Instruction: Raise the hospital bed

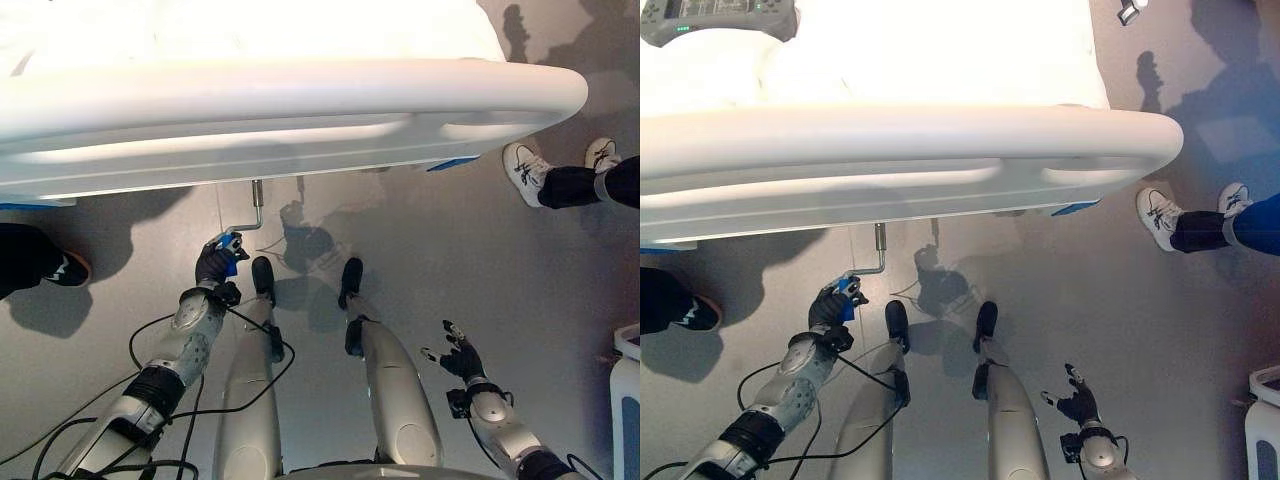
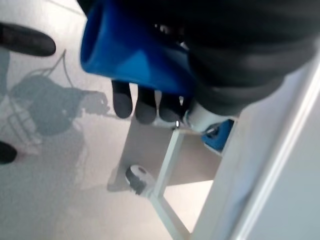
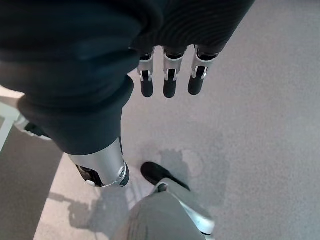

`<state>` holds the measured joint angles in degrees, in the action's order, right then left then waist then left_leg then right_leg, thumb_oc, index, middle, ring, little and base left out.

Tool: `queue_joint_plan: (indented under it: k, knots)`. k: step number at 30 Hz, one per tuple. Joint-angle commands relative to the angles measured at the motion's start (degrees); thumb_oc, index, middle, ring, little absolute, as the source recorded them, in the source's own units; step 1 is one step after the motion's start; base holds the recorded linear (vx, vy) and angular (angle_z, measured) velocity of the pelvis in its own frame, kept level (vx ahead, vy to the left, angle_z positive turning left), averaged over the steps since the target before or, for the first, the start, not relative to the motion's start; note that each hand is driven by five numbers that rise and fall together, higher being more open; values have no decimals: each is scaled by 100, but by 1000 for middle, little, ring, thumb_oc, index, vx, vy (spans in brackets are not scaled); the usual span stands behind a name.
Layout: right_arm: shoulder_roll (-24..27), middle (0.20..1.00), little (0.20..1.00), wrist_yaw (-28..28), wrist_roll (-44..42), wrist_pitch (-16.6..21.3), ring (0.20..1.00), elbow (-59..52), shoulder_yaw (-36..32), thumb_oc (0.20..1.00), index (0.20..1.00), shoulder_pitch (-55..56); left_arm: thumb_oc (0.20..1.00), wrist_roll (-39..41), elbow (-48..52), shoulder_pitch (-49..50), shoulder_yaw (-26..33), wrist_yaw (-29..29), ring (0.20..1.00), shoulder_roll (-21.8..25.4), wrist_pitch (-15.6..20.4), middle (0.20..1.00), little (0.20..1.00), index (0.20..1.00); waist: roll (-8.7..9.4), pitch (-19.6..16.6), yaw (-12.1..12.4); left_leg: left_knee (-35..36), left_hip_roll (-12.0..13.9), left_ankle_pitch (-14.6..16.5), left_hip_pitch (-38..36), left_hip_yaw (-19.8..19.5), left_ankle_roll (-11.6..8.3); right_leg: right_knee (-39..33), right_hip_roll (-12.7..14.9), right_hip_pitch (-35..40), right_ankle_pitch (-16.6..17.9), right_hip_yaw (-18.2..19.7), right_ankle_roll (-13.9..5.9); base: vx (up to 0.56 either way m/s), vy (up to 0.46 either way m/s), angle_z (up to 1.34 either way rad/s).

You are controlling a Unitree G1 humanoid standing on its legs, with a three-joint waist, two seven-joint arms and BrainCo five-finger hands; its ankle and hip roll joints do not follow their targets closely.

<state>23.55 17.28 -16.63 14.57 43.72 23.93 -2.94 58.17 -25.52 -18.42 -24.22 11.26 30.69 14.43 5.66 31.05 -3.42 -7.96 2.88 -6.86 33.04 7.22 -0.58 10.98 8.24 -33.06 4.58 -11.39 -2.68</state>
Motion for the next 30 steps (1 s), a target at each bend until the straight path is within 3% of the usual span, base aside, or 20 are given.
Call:
queue_joint_plan:
  k: [1, 14, 23, 30]
  knots:
    - [465, 1000, 1000, 113, -61, -56, 1000, -151, -247, 1000, 1000, 436, 200, 31, 1041, -94, 141, -253, 200, -104, 689, 200, 200, 200, -312, -126, -45, -271, -322, 317, 175, -63, 101, 245, -11, -86, -131, -25, -94, 8, -82, -13]
    - [640, 1000, 1000, 158, -63, -28, 1000, -374, -299, 1000, 1000, 554, 200, 77, 995, -980, -495, -211, 200, -372, 673, 200, 200, 200, -406, -126, -405, -151, -87, 240, 91, 225, -28, 324, -297, -299, -204, 291, 9, 6, -55, -11]
    - [772, 1000, 1000, 272, -82, 25, 1000, -651, -282, 1000, 1000, 675, 200, 194, 312, -1807, -806, -87, 200, -699, 636, 200, 200, 200, -422, -126, -724, -109, 56, 218, 248, 488, -111, 370, -488, -656, -190, 585, 39, 7, -50, -21]
    - [924, 1000, 1000, 401, -98, 143, 1000, -1049, -260, 1000, 1000, 801, 200, 95, -714, -2655, -855, 168, 200, -985, 578, 200, 200, 200, -325, -126, -967, -143, 109, 220, 559, 644, -165, 431, -559, -1072, -135, 738, 36, 13, -43, -11]
